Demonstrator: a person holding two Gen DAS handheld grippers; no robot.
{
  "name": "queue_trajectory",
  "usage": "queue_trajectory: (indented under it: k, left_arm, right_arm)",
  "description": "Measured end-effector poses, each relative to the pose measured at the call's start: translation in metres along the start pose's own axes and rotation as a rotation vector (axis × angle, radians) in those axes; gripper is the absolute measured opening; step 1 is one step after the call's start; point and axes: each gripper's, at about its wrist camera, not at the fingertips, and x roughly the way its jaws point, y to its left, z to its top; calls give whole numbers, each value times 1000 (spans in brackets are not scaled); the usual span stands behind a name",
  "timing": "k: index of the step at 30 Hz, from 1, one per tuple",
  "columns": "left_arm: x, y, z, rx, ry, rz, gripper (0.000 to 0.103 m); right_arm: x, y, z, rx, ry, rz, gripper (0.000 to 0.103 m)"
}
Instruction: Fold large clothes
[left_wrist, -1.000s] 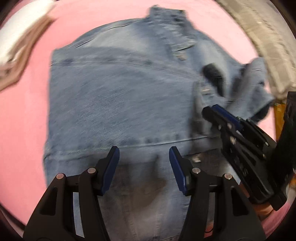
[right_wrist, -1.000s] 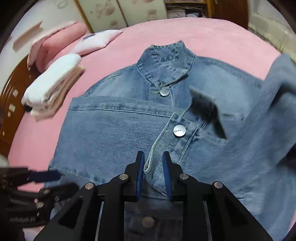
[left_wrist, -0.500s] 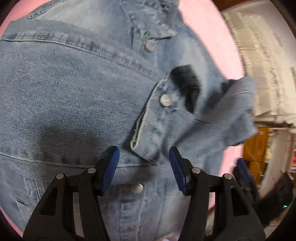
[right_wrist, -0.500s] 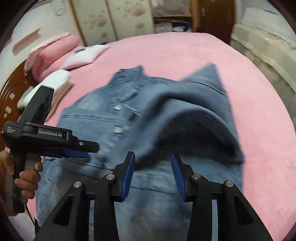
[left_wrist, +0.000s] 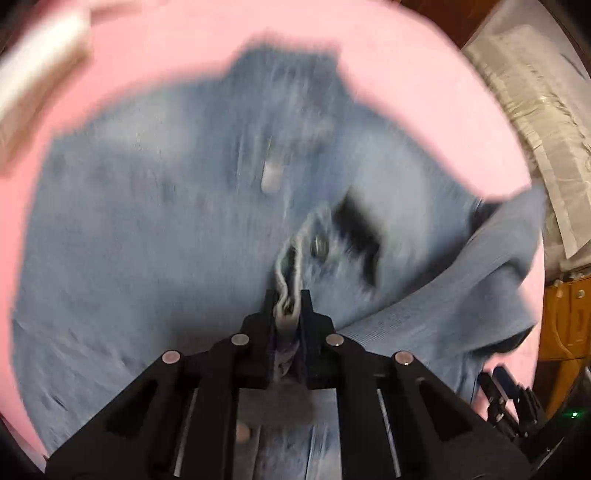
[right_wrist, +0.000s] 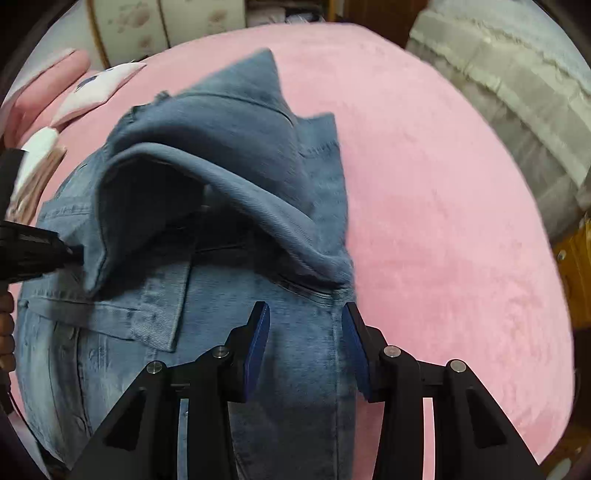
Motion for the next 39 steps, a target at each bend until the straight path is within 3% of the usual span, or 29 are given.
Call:
queue_trajectory:
  k: [5, 7, 10, 12, 16, 18, 24, 25, 28, 33, 38, 39]
  left_arm:
    - [-66, -19, 55, -55, -246, -51, 4]
    - [-93, -17, 75, -94, -334, -34, 5]
    - [-126, -1, 82, -114, -436, 23, 4]
    - [-143, 21, 75, -138, -454, 34, 4]
    - [-142, 55, 48, -193, -422, 139, 3]
    - [-124, 75, 22, -238, -346, 214, 3]
    - [-63, 128, -55, -407, -155, 271, 3]
    - [-53, 130, -64, -415, -139, 276, 3]
    - [-36, 134, -84, -393, -136, 300, 3]
    - [-8, 134, -72, -305, -99, 433, 3]
    - [-28, 147, -42, -275, -88, 596, 3]
    - [-36, 149, -37, -277, -93, 598, 3]
  right_arm:
    - [11, -23, 4, -17, -16, 11, 41]
    - [14, -25, 5, -55, -29, 22, 41]
    - [16, -28, 4, -110, -40, 22, 41]
    - [14, -31, 1, -140, -57, 48, 41]
    - [9, -40, -3, -190, -94, 91, 41]
    - [12, -44, -4, -207, -99, 109, 41]
    - [22, -62, -8, -195, -90, 112, 39]
    - [23, -65, -9, -195, -88, 110, 33]
    - [28, -64, -10, -205, -70, 106, 29]
    - [59, -54, -3, -177, 12, 92, 29]
    - [53, -69, -1, -124, 53, 102, 29]
    - [47, -75, -3, -109, 66, 97, 29]
